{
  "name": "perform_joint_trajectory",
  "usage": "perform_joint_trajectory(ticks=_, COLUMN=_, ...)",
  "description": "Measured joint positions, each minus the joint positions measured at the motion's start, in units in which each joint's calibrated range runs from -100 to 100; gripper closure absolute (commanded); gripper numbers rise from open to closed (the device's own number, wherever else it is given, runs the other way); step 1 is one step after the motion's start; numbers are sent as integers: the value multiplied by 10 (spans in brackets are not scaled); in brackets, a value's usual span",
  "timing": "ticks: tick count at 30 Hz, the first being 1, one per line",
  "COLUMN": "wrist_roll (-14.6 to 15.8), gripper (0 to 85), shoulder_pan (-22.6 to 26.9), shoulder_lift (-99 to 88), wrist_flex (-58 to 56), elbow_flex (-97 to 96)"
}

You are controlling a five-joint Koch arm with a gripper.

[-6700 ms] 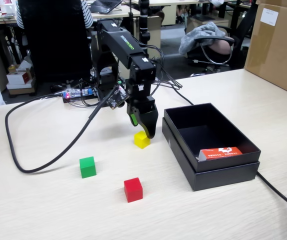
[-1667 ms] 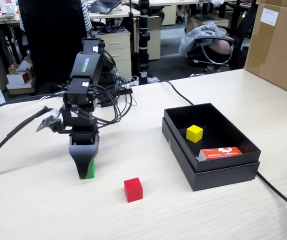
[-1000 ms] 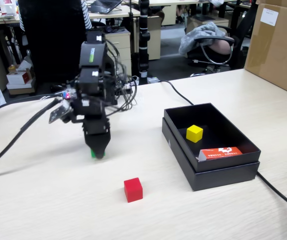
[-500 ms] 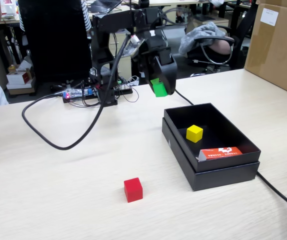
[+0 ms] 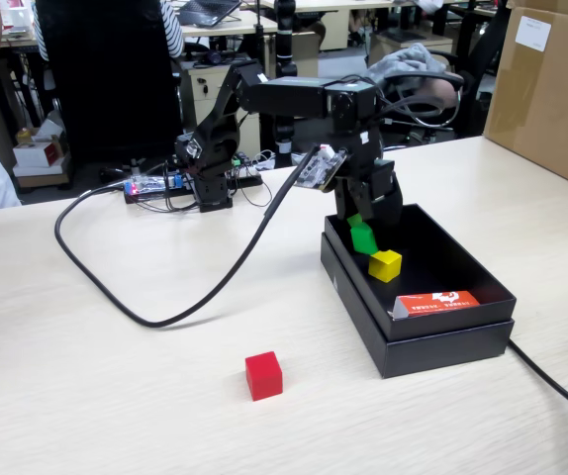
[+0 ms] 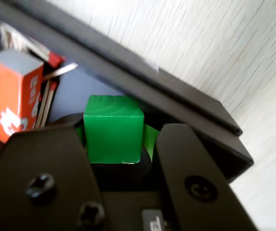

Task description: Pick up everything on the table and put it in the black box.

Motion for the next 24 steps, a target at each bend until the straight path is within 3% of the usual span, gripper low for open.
perform_joint_trajectory(ticks=2, wrist_roll=1, gripper=842, shoulder_pan=0, shoulder_lift=9, wrist_flex=0, elbow_flex=1)
perform_joint_trajectory(ticks=4, wrist_roll=3, gripper=700, shoulder_pan=0, shoulder_lift=26, wrist_flex=2, elbow_flex=2)
perform_joint_trajectory(ticks=10, wrist_roll=7, gripper=525, shoulder_pan=3, shoulder_lift=58, wrist_flex=5, elbow_flex=-8)
perform_joint_trajectory(ticks=16, wrist_roll=9, gripper=435, shoulder_pan=5, shoulder_lift=60, wrist_flex=5, elbow_flex=-16)
perform_joint_trajectory(ticks=24, wrist_roll=10, gripper=414, shoulder_pan=-4, shoulder_lift=-107, wrist_flex=4, elbow_flex=-51)
